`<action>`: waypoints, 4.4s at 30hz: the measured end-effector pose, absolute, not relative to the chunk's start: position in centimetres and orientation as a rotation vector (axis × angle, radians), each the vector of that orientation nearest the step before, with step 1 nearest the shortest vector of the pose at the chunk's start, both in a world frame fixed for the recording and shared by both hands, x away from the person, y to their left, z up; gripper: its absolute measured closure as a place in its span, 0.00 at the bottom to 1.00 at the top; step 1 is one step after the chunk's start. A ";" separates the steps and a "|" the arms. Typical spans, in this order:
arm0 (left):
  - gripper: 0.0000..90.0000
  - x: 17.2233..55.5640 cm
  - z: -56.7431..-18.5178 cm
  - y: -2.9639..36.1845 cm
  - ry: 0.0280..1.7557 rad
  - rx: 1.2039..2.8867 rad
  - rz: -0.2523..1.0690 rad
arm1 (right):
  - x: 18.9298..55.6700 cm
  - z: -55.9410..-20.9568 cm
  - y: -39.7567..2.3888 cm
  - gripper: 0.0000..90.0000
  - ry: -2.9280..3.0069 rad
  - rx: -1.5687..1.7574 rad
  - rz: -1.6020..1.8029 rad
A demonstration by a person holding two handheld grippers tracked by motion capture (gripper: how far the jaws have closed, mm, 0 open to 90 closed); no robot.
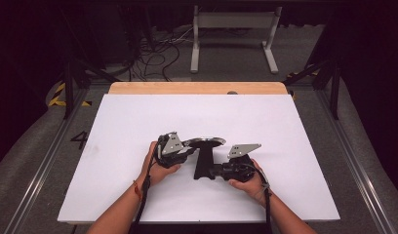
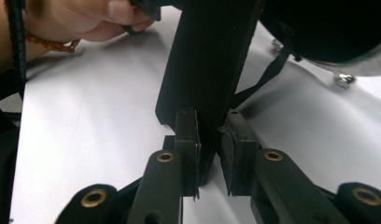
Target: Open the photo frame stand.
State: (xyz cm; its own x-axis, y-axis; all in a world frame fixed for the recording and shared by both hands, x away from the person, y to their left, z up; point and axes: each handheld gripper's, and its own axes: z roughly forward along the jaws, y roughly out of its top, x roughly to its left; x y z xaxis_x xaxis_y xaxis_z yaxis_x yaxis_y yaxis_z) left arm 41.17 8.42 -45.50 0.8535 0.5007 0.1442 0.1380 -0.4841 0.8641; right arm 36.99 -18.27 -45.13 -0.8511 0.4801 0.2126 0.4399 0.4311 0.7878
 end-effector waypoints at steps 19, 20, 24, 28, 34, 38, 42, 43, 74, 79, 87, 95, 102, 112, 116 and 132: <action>0.73 40.7 -44.3 9.5 0.446 2.000 0.452 | 37.0 -44.5 -19.3 0.89 2.552 0.879 1.397; 0.73 40.7 -44.3 9.5 0.446 2.000 0.452 | 37.0 -44.5 -19.3 0.89 2.552 0.879 1.397; 0.72 40.8 -44.0 9.8 0.442 1.980 0.418 | 36.6 -43.8 -19.2 0.84 2.534 0.854 1.366; 0.72 40.8 -43.8 9.7 0.439 1.977 0.419 | 35.8 -42.6 -19.2 0.87 2.481 0.801 1.348; 0.75 41.1 -44.1 9.6 0.461 1.996 0.422 | 34.9 -41.6 -19.2 0.99 2.459 0.744 1.397; 0.77 41.1 -44.2 9.6 0.455 2.005 0.421 | 34.5 -41.2 -18.5 1.00 2.440 0.704 1.405; 0.79 41.0 -44.1 9.6 0.449 2.017 0.439 | 33.8 -41.0 -17.1 1.00 2.428 0.657 1.388; 0.79 41.0 -44.1 9.6 0.448 2.018 0.442 | 33.7 -41.0 -16.7 1.00 2.429 0.647 1.383; 0.79 40.5 -44.3 8.6 0.487 2.074 0.523 | 33.1 -45.7 -9.5 1.00 2.352 0.710 1.160; 0.80 40.2 -44.3 8.3 0.501 2.069 0.555 | 32.5 -45.5 -8.9 1.00 2.323 0.773 1.072; 0.81 40.0 -44.4 8.2 0.505 2.068 0.564 | 32.6 -45.7 -8.4 1.00 2.375 0.756 1.181; 0.85 39.8 -44.2 8.0 0.469 2.113 0.578 | 33.5 -46.2 -9.4 1.00 2.352 0.842 1.116; 0.87 39.6 -44.1 7.9 0.456 2.130 0.601 | 33.5 -46.1 -10.0 1.00 2.337 0.875 1.080; 0.89 39.4 -44.0 7.9 0.455 2.137 0.603 | 33.7 -46.0 -11.1 1.00 2.362 0.888 1.123; 0.89 39.3 -43.9 7.9 0.450 2.145 0.598 | 33.9 -46.0 -11.5 1.00 2.372 0.889 1.130; 0.84 39.5 -43.9 8.0 0.443 2.104 0.555 | 34.2 -46.0 -12.2 1.00 2.396 0.906 1.159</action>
